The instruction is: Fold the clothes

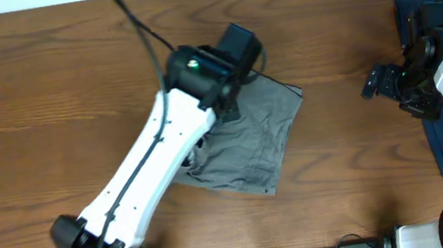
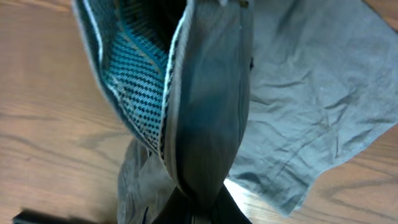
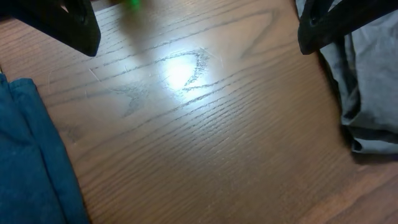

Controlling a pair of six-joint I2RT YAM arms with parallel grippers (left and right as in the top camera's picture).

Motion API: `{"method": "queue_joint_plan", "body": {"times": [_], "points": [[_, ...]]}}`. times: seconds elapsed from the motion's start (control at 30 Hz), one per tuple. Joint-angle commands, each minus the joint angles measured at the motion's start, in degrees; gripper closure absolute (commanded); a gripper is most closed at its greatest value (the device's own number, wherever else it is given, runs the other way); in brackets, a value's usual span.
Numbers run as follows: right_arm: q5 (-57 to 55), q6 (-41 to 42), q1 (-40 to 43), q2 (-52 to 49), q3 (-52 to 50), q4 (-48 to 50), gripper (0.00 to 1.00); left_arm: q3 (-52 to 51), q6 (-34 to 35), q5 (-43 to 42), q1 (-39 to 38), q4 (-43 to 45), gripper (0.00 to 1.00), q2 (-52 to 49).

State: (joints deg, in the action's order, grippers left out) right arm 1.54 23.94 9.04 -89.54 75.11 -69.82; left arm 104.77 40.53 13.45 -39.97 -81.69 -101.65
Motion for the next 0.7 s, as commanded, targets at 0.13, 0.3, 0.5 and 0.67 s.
{"method": "queue_joint_plan", "body": {"times": [0.13,0.3,0.5,0.67], "points": [[0.0,0.9,0.3,0.3,-0.2,0.0,0.01,0.4,0.7,-4.3,-3.3,3.1,0.94,-6.5],[0.0,0.9,0.3,0.3,-0.2,0.0,0.01,0.4,0.0,-7.1,-5.4,6.6,0.94,-9.7],[0.0,0.9,0.3,0.3,-0.2,0.0,0.01,0.4,-0.4,-7.0,-8.1,10.5,0.94,-11.2],[0.0,0.9,0.3,0.3,-0.2,0.0,0.01,0.4,-0.4,-7.1,-9.3,11.8,0.94,-11.8]]}}
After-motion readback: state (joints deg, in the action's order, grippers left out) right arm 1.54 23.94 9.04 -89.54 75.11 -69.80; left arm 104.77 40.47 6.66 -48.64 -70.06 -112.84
